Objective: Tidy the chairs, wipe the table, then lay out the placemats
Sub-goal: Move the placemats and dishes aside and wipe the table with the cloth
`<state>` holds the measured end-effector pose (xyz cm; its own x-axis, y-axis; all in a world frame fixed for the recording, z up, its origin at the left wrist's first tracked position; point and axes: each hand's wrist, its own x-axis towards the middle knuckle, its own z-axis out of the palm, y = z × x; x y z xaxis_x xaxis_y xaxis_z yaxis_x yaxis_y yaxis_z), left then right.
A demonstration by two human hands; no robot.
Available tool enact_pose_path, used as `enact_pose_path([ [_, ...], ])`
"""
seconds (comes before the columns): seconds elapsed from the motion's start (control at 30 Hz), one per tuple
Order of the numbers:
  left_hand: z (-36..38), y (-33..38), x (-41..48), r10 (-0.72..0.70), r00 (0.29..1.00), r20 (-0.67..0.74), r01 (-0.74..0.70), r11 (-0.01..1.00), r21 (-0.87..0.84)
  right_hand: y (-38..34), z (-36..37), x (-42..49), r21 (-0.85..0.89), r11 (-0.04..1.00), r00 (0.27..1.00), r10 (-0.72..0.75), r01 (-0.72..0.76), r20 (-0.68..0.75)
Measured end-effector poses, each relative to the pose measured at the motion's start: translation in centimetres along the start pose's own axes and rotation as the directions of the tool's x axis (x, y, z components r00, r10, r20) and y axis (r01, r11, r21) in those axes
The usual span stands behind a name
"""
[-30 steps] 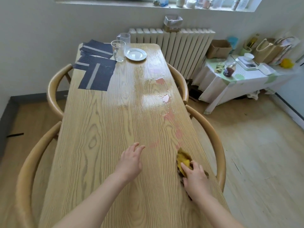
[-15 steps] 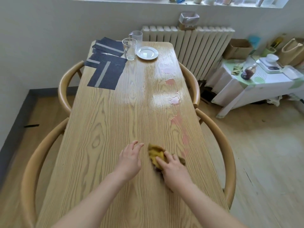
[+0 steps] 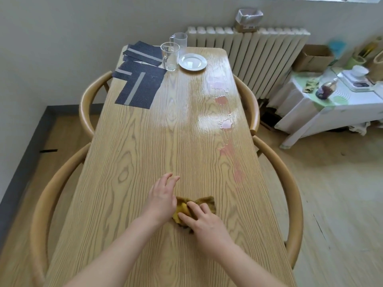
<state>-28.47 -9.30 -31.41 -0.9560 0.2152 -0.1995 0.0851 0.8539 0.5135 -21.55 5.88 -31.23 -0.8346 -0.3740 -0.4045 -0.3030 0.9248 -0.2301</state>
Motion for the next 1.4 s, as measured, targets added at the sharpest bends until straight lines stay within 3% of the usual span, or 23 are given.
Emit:
enact_pose_path([
  [0.07,0.1,0.3,0.2,0.011,1.000,0.011,-0.011,1.000,-0.006,2.1,0.1,-0.1,-0.008,0.998,0.997,0.054,-0.055,-0.053],
  [0.13,0.2,0.6,0.3,0.023,0.999,0.027,-0.023,1.000,-0.002,5.3,-0.2,-0.3,0.042,0.978,0.973,0.207,-0.204,-0.103],
  [0.27,0.5,1.3,0.4,0.026,0.999,0.045,-0.026,1.000,-0.002,12.1,-1.0,-1.6,0.136,0.847,0.840,0.529,-0.514,-0.123],
  [0.37,0.8,1.7,0.4,0.031,0.998,0.049,-0.031,1.000,-0.002,13.2,-1.2,-2.0,0.131,0.808,0.797,0.589,-0.575,-0.133],
  [0.5,1.4,2.5,0.9,0.040,0.997,0.064,-0.040,0.999,-0.012,9.7,-1.0,-1.5,0.110,0.894,0.885,0.446,-0.434,-0.134],
  [0.6,2.0,3.2,1.6,0.046,0.997,0.063,-0.046,0.999,-0.005,6.4,-0.8,-0.8,0.024,0.977,0.969,0.212,-0.211,-0.128],
  [0.7,2.4,3.8,2.2,0.051,0.997,0.052,-0.051,0.999,0.005,6.0,-0.3,-0.3,-0.065,0.997,0.991,0.022,-0.030,-0.130],
  [0.73,2.5,3.9,2.4,0.051,0.997,0.051,-0.052,0.999,0.009,6.7,-0.3,0.0,-0.094,0.995,0.989,0.003,-0.017,-0.148],
  [0.83,2.5,4.1,2.8,0.055,0.997,0.062,-0.056,0.998,0.004,9.4,-0.8,0.4,-0.076,0.981,0.974,0.167,-0.180,-0.152],
  [1.0,2.4,4.4,3.8,0.039,0.998,0.056,-0.040,0.999,0.017,15.4,-2.6,1.0,0.055,0.871,0.848,0.488,-0.487,-0.207],
  [1.07,2.4,4.7,4.4,0.031,0.999,0.039,-0.032,0.999,0.015,15.8,-3.1,1.5,0.040,0.845,0.819,0.528,-0.533,-0.224],
  [1.17,2.3,5.2,5.3,0.033,0.999,0.020,-0.033,0.999,0.008,14.4,-3.2,2.4,0.028,0.885,0.857,0.456,-0.464,-0.241],
  [1.33,2.2,5.3,6.6,0.015,1.000,-0.002,-0.015,1.000,0.006,9.5,-2.5,4.4,-0.083,0.993,0.970,0.060,-0.082,-0.236],
  [1.4,2.2,5.4,7.0,0.010,1.000,-0.018,-0.010,1.000,0.009,8.9,-2.1,5.2,-0.114,0.993,0.977,-0.005,-0.020,-0.212],
])
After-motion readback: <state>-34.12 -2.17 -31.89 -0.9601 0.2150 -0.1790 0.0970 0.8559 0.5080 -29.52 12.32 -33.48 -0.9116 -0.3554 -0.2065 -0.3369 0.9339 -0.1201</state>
